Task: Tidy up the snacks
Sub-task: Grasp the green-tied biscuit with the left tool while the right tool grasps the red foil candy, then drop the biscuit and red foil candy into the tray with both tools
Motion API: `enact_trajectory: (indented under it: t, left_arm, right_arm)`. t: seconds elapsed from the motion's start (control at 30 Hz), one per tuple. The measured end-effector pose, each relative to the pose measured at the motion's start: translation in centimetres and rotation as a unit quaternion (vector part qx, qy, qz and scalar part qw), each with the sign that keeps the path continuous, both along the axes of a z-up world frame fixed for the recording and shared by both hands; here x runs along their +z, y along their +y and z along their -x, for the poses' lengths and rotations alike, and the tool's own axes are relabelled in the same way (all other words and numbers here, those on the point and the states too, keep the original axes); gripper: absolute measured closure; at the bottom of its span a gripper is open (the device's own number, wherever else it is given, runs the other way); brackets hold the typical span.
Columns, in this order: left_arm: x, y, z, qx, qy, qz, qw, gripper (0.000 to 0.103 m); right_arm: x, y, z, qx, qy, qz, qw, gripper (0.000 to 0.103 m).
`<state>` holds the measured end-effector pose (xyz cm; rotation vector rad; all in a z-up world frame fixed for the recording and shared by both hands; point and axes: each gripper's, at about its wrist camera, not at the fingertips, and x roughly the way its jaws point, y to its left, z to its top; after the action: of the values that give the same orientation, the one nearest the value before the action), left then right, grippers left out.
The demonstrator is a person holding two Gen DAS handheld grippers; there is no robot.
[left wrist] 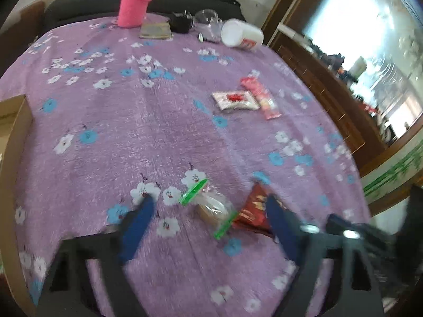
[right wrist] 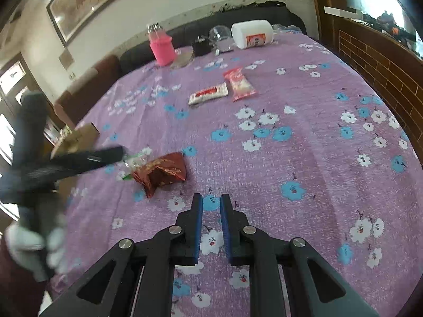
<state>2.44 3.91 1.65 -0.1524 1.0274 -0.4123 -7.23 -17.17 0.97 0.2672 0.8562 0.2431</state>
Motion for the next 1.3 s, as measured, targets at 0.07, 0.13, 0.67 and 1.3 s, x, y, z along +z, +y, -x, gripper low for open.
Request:
enact_trajectory:
  t: [0.07, 0.13, 0.67, 1.3]
  left_arm:
    - [-0.9, -0.3, -0.3, -0.003, 0.012, 0.008, 0.9999, 0.043]
    - [-0.9, -1.1, 0.1, -0.01, -0.013, -0.007, 0.9998, 0.043]
    - [1.8, 1.7, 5.1, -0.03, -0.066, 0.005, 0.9974, 0.076]
    - [4.8, 24.0, 12.5, 0.189, -0.106, 0.027, 0.9759, 0.075]
  right_arm:
    - [0.2, 0.0, 0.0, 0.009, -0.003, -0.023, 1.0, 0.088]
    - [0.2, 0.2, -0.3, 0.025, 0.0, -0.055, 0.998, 0.073]
    - [-1.3, 5.1, -3.6, 0.012, 0.047, -0.058, 0.997, 0.053]
    - [3.2, 12.7, -1.7, 0.051, -0.013, -0.024, 0.998, 0.076]
